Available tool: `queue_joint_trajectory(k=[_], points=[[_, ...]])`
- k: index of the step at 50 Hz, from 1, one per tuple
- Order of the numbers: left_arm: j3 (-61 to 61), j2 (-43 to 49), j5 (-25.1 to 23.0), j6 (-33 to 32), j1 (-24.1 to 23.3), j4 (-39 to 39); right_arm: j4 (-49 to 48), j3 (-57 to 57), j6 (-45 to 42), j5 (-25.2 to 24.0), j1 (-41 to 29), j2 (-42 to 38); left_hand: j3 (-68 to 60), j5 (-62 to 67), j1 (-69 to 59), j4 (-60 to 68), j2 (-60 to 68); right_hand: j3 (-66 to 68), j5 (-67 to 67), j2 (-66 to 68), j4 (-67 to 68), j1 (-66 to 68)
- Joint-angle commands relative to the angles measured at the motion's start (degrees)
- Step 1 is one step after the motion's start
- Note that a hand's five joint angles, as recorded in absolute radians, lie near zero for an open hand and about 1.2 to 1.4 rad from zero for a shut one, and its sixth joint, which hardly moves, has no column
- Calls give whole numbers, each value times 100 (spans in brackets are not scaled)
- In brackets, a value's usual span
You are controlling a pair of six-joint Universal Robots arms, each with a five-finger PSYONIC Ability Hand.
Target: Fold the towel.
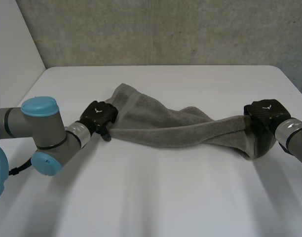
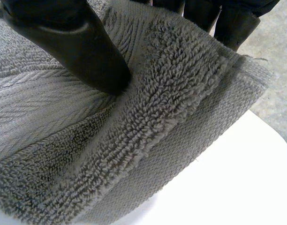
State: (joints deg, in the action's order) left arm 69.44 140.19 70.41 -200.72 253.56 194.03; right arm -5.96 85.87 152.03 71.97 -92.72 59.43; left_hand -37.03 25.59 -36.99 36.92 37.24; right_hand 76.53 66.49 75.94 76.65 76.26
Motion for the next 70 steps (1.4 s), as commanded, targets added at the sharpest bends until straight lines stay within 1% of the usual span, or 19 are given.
queue_joint_trajectory(k=[1, 28, 31, 33, 34, 36, 37, 38, 40, 48, 53, 56, 57, 59, 60, 61, 62, 64, 70], points=[[-9, -1, -1, 77, 0, 12, -10, 0, -6, 18, 0, -28, -78, 222, -81, 89, 56, 347, 351, 406, 335, 374], [-97, -10, -1, 244, 0, 12, -10, 0, -6, 27, 0, -72, -279, 423, -283, 290, 258, 347, 351, 406, 335, 374], [-115, -1, -1, 376, 9, 3, -10, 8, -6, 27, 0, -72, -633, 777, -636, 644, 611, 347, 351, 406, 335, 374], [-115, -1, -27, 490, 9, 3, -10, 9, -6, 27, 0, -72, -1653, 1797, -1656, 1664, 1631, 347, 351, 406, 335, 374], [-115, -1, -27, 490, 9, 3, -10, 9, -6, 27, 0, -72, -1659, 1803, -1662, 1670, 1637, 347, 351, 406, 335, 374], [-115, -1, -36, 552, 0, -6, -10, 9, -6, 27, 0, -72, -3132, 3276, -3135, 3143, 3110, 347, 351, 406, 335, 374], [-115, -1, -36, 552, 0, -6, -10, 9, -6, 27, 0, -63, -3139, 3283, -3143, 3150, 3117, 347, 351, 406, 335, 374], [-106, -9, -27, 561, 9, -6, -10, 9, -6, 27, 0, -63, -3839, 3982, -3842, 3849, 3817, 347, 351, 406, 335, 374], [-88, -27, -27, 561, 0, -15, -2, 9, 2, 27, 0, -54, -4293, 4437, -4297, 4304, 4271, 347, 351, 406, 335, 374], [-27, -229, -18, 578, 0, -287, 42, 17, 90, -25, -9, 121, -4297, 4441, -4301, 4308, 4276, 347, 351, 406, 335, 374], [35, -728, -27, 578, 9, -646, 191, -44, 38, -25, -9, 305, -4297, 4441, -4301, 4308, 4276, 347, 351, 406, 335, 374], [96, -1316, -27, 587, 44, -875, 934, -254, -41, -121, 0, 690, -4297, 4441, -4301, 4308, 4276, 347, 351, 406, 335, 374], [96, -1319, -27, 587, 44, -876, 939, -255, -41, -122, 0, 693, -4297, 4441, -4301, 4308, 4276, 347, 351, 406, 335, 374], [114, -1966, -18, 692, 44, -990, 1735, -649, -120, -428, 0, 1174, -4297, 4441, -4301, 4308, 4276, 347, 351, 406, 335, 374], [114, -1969, -18, 692, 44, -990, 1739, -651, -121, -430, 0, 1176, -4297, 4441, -4301, 4308, 4276, 347, 351, 406, 335, 374], [114, -2291, -18, 806, 53, -999, 2052, -816, -121, -673, 8, 1402, -4297, 4441, -4301, 4308, 4276, 347, 351, 406, 335, 374], [97, -2617, -18, 955, 53, -990, 2055, -818, -121, -676, 8, 1405, -4297, 4441, -4301, 4308, 4276, 347, 351, 406, 335, 374], [70, -2959, -18, 1121, 62, -973, 2554, -1202, -129, -1105, 17, 1903, -4297, 4441, -4301, 4308, 4276, 347, 351, 406, 335, 374], [-201, -3709, -27, 1790, 237, -903, 3144, -2020, -120, -1528, 35, 2406, -4297, 4441, -4301, 4308, 4276, 347, 351, 406, 335, 374]])
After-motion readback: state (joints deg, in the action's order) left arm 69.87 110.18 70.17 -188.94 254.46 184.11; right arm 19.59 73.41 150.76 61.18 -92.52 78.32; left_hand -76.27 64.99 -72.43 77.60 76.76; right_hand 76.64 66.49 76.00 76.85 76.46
